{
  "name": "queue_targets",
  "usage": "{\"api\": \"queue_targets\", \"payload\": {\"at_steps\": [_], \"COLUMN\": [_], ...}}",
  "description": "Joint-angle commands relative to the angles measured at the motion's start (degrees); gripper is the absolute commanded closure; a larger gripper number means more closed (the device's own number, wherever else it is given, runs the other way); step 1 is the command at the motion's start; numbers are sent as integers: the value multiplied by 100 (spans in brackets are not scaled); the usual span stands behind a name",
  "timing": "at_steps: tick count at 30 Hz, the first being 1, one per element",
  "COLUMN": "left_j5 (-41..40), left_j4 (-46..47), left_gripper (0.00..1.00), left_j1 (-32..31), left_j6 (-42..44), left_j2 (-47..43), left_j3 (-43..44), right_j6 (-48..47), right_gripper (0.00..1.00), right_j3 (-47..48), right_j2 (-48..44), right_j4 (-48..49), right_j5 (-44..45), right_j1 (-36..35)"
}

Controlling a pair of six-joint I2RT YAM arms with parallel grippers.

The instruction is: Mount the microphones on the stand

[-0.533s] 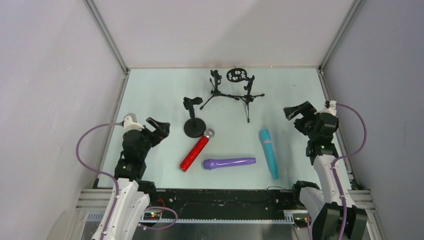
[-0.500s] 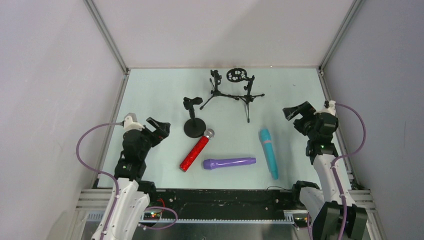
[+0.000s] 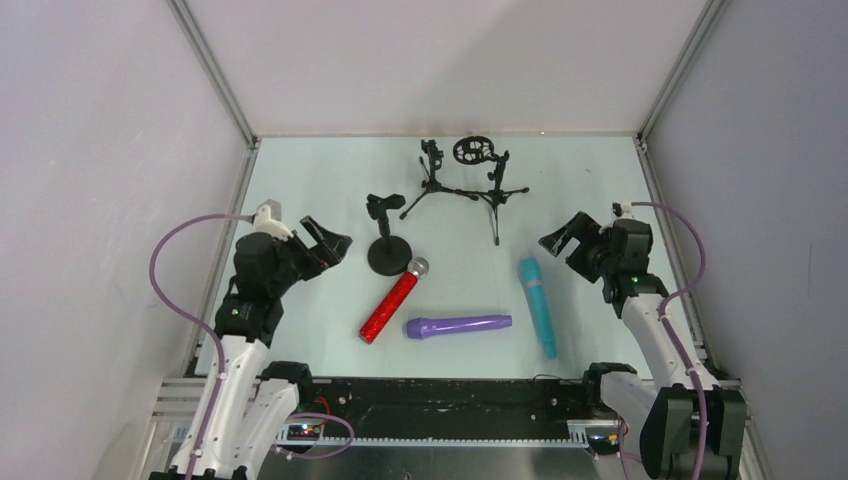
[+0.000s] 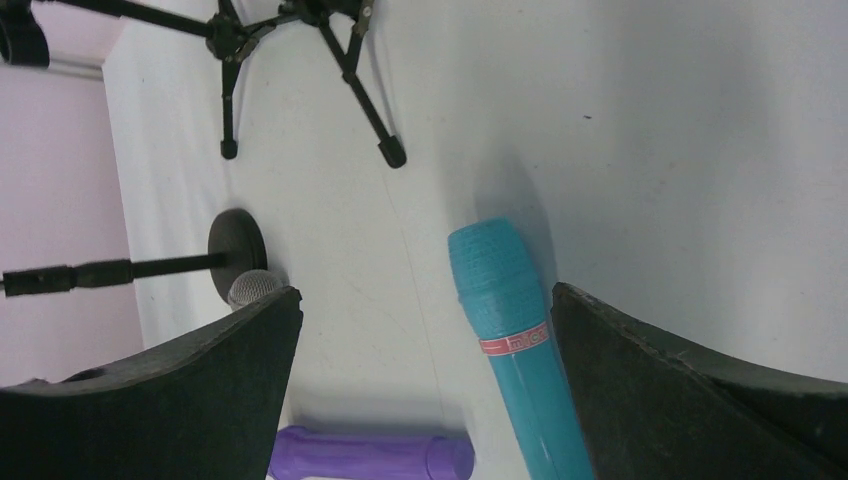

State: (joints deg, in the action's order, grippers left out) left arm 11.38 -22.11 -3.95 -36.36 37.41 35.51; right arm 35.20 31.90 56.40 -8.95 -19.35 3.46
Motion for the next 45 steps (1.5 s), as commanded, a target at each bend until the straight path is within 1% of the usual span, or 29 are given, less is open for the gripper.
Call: {"api": "queue_targets", "payload": {"at_steps": [1, 6, 10, 13, 20, 21, 25, 28, 30, 33, 36, 38, 42, 45], "left_j5": [686, 1093, 1098, 1014, 562, 419, 251, 531, 464, 272, 114, 61, 69, 99], "left_j4": [-191, -281, -427, -497, -614, -614, -612, -635, -723, -838, -851, -856, -854, -860], "left_gripper": [2, 2, 2, 2, 2, 2, 2, 2, 2, 2, 2, 2, 2, 2], "left_j1": [32, 30, 29, 26, 33, 29, 40, 48, 57, 68, 78, 77, 77, 76], "left_j6": [389, 728, 985, 1246, 1576, 1592, 1562, 1547, 1582, 1583, 1562, 1560, 1554, 1549], "left_j2": [3, 33, 80, 78, 111, 127, 251, 345, 316, 111, -86, -175, -205, -143], "left_j3": [542, 966, 1177, 1144, 792, 723, 554, 552, 550, 485, 416, 393, 378, 367], "right_j6": [-422, -733, -1158, -1367, -1842, -1925, -2224, -2402, -2560, -2853, -3103, -3272, -3491, -3748], "right_gripper": [0, 0, 0, 0, 0, 0, 0, 0, 0, 0, 0, 0, 0, 0], "right_j3": [461, 675, 782, 832, 959, 976, 1295, 1412, 1546, 1887, 2185, 2408, 2791, 2921], "right_j2": [-56, -104, -217, -282, -155, -46, 386, 749, 1030, 1476, 2072, 2463, 3094, 3401], "right_j4": [-336, -718, -900, -994, -1146, -1140, -1214, -1178, -1250, -1546, -1751, -1890, -2040, -1986], "right_j5": [99, 253, 249, 199, 498, 412, 237, 252, 404, 924, 1556, 1829, 1934, 1871], "right_j1": [-282, -850, -1334, -1865, -3129, -3334, -3735, -4090, -4325, -4711, -5297, -5610, -6094, -6293]}}
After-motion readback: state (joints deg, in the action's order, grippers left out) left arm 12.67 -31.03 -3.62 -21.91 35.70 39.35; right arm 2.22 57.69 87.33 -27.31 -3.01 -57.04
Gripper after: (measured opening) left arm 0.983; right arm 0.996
